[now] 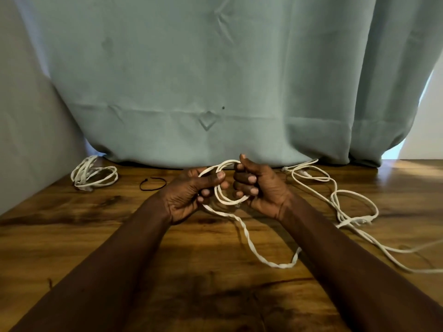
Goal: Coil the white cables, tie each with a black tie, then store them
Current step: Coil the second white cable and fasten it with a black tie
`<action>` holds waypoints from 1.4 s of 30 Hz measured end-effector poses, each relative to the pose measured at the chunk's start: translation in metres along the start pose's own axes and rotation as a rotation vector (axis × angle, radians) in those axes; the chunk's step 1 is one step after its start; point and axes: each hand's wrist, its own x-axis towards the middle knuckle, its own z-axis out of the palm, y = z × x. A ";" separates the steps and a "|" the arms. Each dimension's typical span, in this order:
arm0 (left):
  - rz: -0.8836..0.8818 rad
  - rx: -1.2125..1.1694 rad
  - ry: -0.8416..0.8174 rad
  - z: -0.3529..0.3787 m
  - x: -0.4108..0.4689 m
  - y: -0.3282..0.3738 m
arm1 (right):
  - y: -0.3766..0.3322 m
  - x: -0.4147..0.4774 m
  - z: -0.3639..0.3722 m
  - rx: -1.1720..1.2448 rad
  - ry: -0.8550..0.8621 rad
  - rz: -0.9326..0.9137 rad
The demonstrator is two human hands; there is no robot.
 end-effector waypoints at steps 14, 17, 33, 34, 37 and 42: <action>0.044 0.023 0.054 0.011 -0.001 -0.005 | 0.003 -0.001 0.002 0.132 0.041 0.016; 0.067 0.046 0.096 0.010 0.001 -0.006 | 0.006 0.001 0.005 0.183 0.049 0.008; 0.328 0.405 0.482 -0.010 0.011 0.012 | -0.031 -0.001 -0.018 0.411 0.329 -0.296; 0.384 0.480 0.553 -0.013 0.013 0.011 | -0.032 0.000 -0.018 0.383 0.316 -0.289; 0.537 0.682 0.852 -0.024 0.015 0.010 | -0.034 -0.003 -0.019 0.071 0.255 -0.159; 0.687 1.100 1.054 -0.030 0.004 0.015 | -0.028 -0.008 -0.011 -0.297 0.088 0.144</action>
